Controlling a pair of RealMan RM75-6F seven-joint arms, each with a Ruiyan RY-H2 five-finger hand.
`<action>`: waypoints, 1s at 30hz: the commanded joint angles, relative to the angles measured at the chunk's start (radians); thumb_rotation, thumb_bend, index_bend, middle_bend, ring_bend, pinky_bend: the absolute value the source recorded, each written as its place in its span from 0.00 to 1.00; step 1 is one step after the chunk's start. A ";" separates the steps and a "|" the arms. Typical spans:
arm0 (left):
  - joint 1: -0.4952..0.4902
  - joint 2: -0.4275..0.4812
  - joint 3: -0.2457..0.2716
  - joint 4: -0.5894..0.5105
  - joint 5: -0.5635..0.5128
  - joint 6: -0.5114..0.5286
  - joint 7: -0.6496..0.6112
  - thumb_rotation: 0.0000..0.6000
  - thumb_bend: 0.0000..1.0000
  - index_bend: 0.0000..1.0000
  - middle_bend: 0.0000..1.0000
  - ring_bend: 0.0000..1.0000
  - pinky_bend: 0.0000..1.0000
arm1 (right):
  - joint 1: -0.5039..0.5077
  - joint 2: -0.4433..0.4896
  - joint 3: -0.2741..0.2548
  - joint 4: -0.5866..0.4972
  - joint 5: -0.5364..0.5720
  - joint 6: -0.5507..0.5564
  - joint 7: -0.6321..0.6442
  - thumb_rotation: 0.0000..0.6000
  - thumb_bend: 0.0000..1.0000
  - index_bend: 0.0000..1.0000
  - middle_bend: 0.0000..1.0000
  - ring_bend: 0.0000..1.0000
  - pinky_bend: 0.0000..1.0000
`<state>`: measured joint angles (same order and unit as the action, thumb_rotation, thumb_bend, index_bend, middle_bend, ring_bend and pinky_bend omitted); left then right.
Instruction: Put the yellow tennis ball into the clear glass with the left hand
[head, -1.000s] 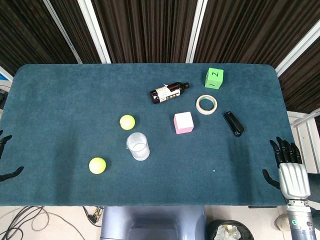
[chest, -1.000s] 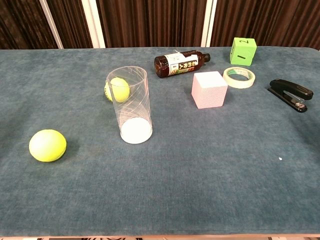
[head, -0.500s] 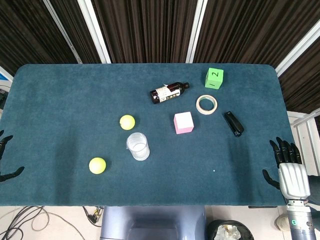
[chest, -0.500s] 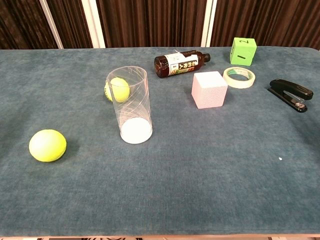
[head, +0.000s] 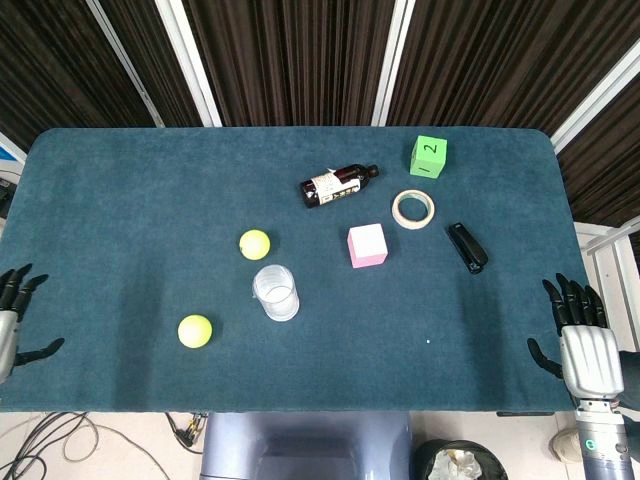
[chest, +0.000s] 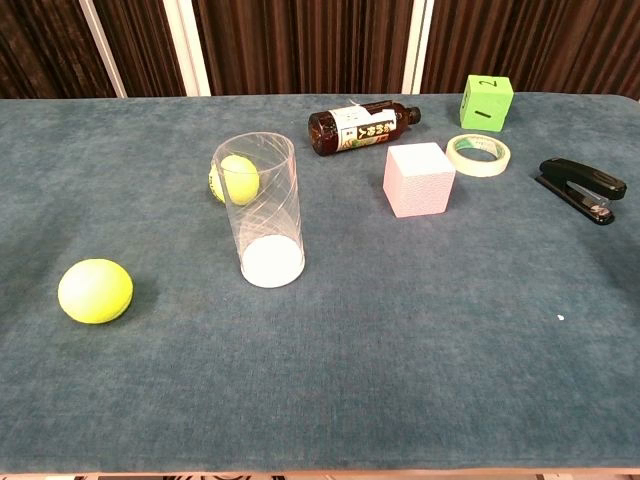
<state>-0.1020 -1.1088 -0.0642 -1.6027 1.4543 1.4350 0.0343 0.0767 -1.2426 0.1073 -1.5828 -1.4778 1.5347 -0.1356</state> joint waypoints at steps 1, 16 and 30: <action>-0.040 0.025 0.017 -0.033 0.047 -0.050 0.009 1.00 0.04 0.16 0.03 0.01 0.08 | 0.003 -0.004 -0.003 0.003 0.001 -0.008 -0.005 1.00 0.35 0.09 0.00 0.00 0.00; -0.275 -0.074 0.007 -0.142 -0.023 -0.410 0.270 1.00 0.04 0.16 0.04 0.01 0.10 | -0.003 0.007 0.006 -0.008 0.005 0.008 0.005 1.00 0.35 0.09 0.00 0.00 0.00; -0.345 -0.218 0.029 -0.070 -0.088 -0.463 0.409 1.00 0.05 0.19 0.15 0.14 0.28 | -0.011 0.020 0.017 -0.021 0.011 0.028 0.020 1.00 0.35 0.09 0.00 0.00 0.00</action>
<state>-0.4437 -1.3226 -0.0385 -1.6756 1.3706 0.9741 0.4387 0.0654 -1.2230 0.1248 -1.6042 -1.4667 1.5626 -0.1152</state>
